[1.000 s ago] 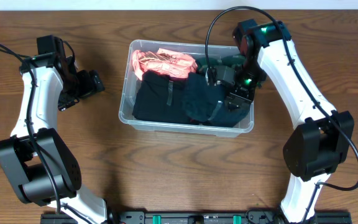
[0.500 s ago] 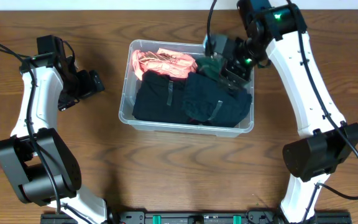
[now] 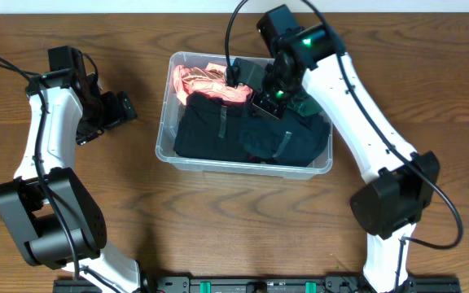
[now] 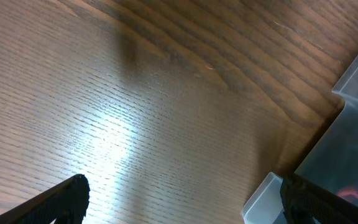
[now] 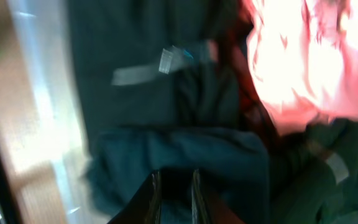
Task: Pack container
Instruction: 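Push the garments down in the bin with the right gripper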
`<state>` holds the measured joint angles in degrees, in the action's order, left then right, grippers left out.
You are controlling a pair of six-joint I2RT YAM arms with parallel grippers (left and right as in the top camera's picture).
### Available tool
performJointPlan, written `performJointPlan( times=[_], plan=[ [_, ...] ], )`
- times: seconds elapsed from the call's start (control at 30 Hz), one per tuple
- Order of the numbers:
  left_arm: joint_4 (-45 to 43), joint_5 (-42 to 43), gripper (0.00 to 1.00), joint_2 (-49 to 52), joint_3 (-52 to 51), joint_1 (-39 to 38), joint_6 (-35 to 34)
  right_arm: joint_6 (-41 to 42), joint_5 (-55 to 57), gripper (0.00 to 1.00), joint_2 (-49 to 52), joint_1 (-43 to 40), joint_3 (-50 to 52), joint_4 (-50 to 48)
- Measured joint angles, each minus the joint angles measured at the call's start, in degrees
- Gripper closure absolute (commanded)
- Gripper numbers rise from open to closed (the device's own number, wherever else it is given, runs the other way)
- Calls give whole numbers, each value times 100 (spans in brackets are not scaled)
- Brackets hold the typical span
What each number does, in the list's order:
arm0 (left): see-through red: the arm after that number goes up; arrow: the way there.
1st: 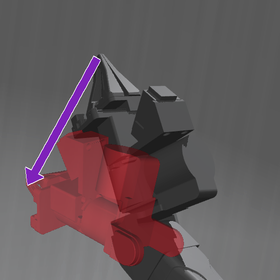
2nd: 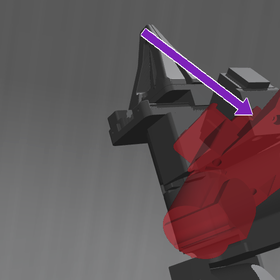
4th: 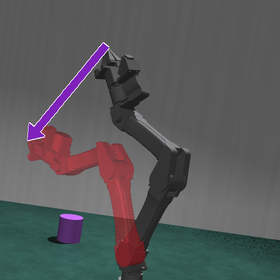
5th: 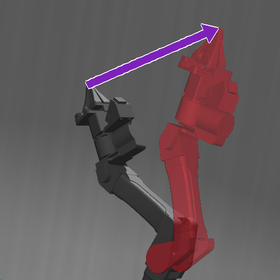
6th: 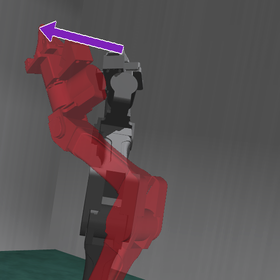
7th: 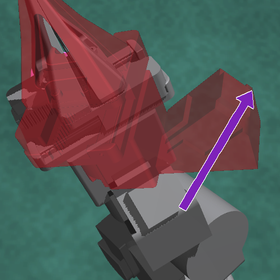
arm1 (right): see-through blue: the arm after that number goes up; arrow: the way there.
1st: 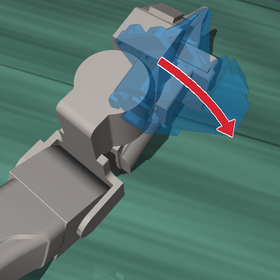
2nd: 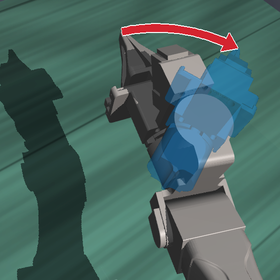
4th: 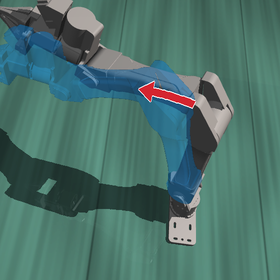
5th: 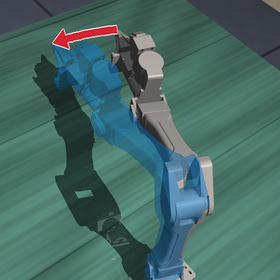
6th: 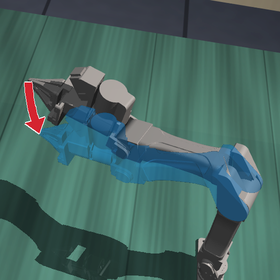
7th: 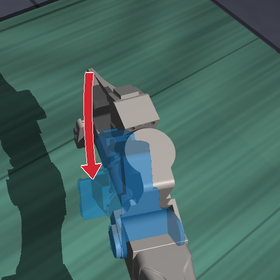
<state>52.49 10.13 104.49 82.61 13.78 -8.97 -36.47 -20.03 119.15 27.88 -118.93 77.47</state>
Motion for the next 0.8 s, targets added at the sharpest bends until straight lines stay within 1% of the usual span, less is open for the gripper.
performJointPlan(
  times=[0.2,0.37,0.53,0.6,0.67,0.73,0.77,0.8],
  plan=[
    [0,0,2,0,0,0,0,507,601,85,278,-57,459,-612],
    [0,0,2,0,0,0,0,782,691,85,299,-157,942,-1220],
    [0,0,2,0,0,0,0,911,680,85,295,-173,1080,-1386],
    [0,0,2,0,0,0,0,927,680,82,293,-173,1080,-1384],
    [0,0,2,0,0,0,0,975,675,68,293,-173,1023,-1309],
    [0,0,2,0,0,0,0,1001,708,46,295,-179,846,-1134],
    [0,2,2,0,0,0,0,1047,745,34,295,-184,710,-1001],
    [0,2,2,0,0,0,0,1051,791,11,299,-205,522,-833]
  ],
)
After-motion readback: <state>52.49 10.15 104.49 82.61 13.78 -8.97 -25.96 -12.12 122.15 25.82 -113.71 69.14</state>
